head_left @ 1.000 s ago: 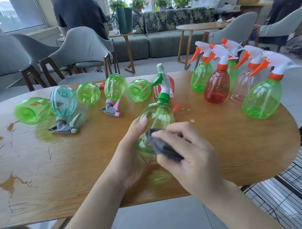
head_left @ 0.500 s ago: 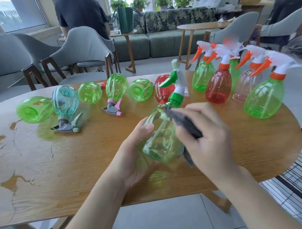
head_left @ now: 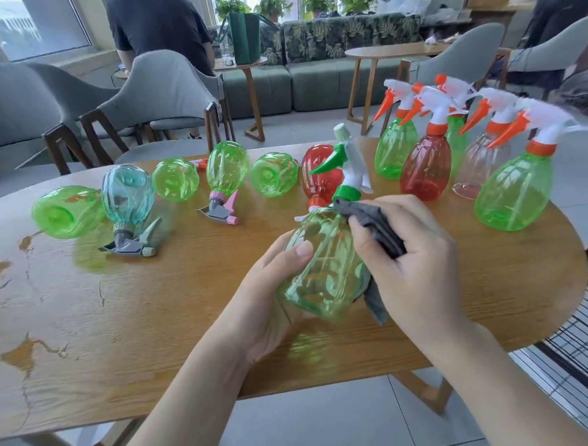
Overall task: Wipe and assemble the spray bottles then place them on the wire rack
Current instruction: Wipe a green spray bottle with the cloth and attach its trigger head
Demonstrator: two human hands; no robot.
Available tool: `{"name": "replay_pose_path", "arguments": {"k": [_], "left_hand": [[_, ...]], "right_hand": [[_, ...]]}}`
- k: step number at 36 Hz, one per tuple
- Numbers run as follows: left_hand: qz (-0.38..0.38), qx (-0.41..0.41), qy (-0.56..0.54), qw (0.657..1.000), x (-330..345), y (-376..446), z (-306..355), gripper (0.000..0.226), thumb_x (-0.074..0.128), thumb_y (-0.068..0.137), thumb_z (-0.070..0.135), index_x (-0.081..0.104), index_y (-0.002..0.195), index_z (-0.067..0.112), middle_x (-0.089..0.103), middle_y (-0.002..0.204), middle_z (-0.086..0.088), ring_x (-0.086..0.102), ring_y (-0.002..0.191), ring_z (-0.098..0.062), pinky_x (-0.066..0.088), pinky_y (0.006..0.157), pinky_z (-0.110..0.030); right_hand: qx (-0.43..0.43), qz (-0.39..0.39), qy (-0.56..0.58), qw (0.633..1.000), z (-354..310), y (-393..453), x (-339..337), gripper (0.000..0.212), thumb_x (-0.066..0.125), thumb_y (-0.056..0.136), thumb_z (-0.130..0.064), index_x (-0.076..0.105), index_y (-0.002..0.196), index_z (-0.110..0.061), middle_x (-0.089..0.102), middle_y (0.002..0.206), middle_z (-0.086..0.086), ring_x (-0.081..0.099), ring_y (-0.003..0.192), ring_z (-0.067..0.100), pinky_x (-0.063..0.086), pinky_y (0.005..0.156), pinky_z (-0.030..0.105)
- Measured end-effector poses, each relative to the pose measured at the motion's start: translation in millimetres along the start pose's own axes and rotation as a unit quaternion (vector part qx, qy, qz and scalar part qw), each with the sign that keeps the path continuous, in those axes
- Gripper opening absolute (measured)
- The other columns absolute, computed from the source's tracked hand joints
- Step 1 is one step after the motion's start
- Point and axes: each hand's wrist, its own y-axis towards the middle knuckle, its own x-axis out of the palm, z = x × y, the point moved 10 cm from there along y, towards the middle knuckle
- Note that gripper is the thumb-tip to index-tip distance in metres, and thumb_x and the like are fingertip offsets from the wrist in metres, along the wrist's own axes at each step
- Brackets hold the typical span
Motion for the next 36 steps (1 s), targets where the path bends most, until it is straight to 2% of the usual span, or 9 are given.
{"name": "replay_pose_path", "arguments": {"k": [5,8,13,21,23,25,28,31,36], "left_hand": [[0.039,-0.003,-0.006,0.999,-5.8,0.2,-1.0,0.058,0.073,0.084,0.038,0.063,0.133,0.010,0.065,0.120,-0.020,0.068,0.100,-0.034,0.059,0.077,-0.047],[0.047,-0.003,-0.023,0.999,-6.9,-0.9,0.6,0.036,0.063,0.095,0.040,0.074,0.110,0.009,0.069,0.102,-0.017,0.071,0.089,-0.028,0.061,0.071,-0.039],[0.021,-0.049,-0.048,0.997,2.3,-5.9,-3.7,0.054,0.049,0.099,0.050,0.065,0.097,-0.002,0.066,0.083,-0.016,0.068,0.076,-0.028,0.058,0.068,-0.032],[0.021,-0.070,-0.087,0.994,-5.3,-3.6,-8.7,0.073,0.060,0.097,0.055,0.051,0.137,-0.005,0.060,0.110,-0.020,0.066,0.096,-0.032,0.059,0.074,-0.036],[0.020,-0.063,-0.091,0.994,-6.7,-1.4,-8.2,0.066,0.065,0.094,0.049,0.052,0.134,-0.002,0.062,0.107,-0.017,0.067,0.095,-0.030,0.059,0.074,-0.035],[0.028,-0.050,-0.095,0.994,-9.5,1.1,-5.3,0.060,0.071,0.089,0.043,0.055,0.127,-0.002,0.067,0.100,-0.014,0.070,0.088,-0.027,0.059,0.070,-0.034],[0.013,-0.013,-0.070,0.997,-5.6,2.2,1.8,0.084,0.079,0.081,0.040,0.044,0.142,-0.005,0.060,0.112,-0.020,0.066,0.096,-0.032,0.058,0.076,-0.042],[-0.004,-0.001,-0.044,0.999,-2.5,0.6,2.4,0.063,0.069,0.084,0.035,0.053,0.139,0.008,0.066,0.118,-0.018,0.069,0.099,-0.032,0.057,0.078,-0.047],[-0.036,-0.011,-0.033,0.999,4.3,-1.4,-2.8,0.056,0.065,0.085,0.033,0.062,0.138,0.016,0.068,0.128,-0.016,0.070,0.106,-0.031,0.060,0.083,-0.044]], "right_hand": [[0.010,-0.019,0.019,1.000,-7.4,-8.7,10.4,0.018,0.067,0.095,-0.008,0.076,0.111,-0.006,0.065,0.105,0.000,0.062,0.093,0.008,0.045,0.082,0.016],[-0.041,-0.039,0.006,0.998,-25.6,-20.3,20.6,0.021,0.067,0.094,-0.011,0.077,0.112,-0.007,0.066,0.105,0.001,0.060,0.093,0.005,0.045,0.083,0.014],[-0.154,-0.064,-0.037,0.985,-50.3,-36.2,33.8,0.022,0.072,0.090,-0.016,0.078,0.110,-0.010,0.056,0.108,-0.004,0.066,0.084,0.022,0.057,0.071,0.028],[-0.232,-0.071,-0.086,0.966,-58.5,-45.9,35.5,0.022,0.081,0.091,-0.023,0.080,0.109,-0.011,0.069,0.097,0.006,0.062,0.079,0.023,0.057,0.067,0.031],[-0.233,-0.063,-0.081,0.967,-57.5,-44.9,33.5,0.022,0.080,0.093,-0.022,0.080,0.112,-0.011,0.067,0.100,0.005,0.062,0.081,0.023,0.057,0.071,0.029],[-0.223,-0.054,-0.076,0.970,-54.6,-39.5,29.4,0.021,0.078,0.093,-0.020,0.079,0.112,-0.011,0.067,0.102,0.004,0.061,0.082,0.023,0.055,0.074,0.026],[-0.174,-0.041,-0.064,0.982,-42.3,-25.6,21.9,0.023,0.071,0.094,-0.020,0.079,0.113,-0.011,0.062,0.107,-0.001,0.061,0.086,0.022,0.052,0.075,0.024],[-0.087,-0.032,-0.027,0.995,-20.1,-11.1,12.8,0.025,0.065,0.094,-0.015,0.077,0.116,-0.009,0.063,0.106,0.001,0.061,0.091,0.017,0.048,0.080,0.019],[0.047,-0.020,0.037,0.998,15.0,-2.1,1.0,0.012,0.062,0.100,-0.016,0.071,0.108,-0.019,0.060,0.101,-0.011,0.058,0.091,-0.001,0.040,0.081,0.011]]}}
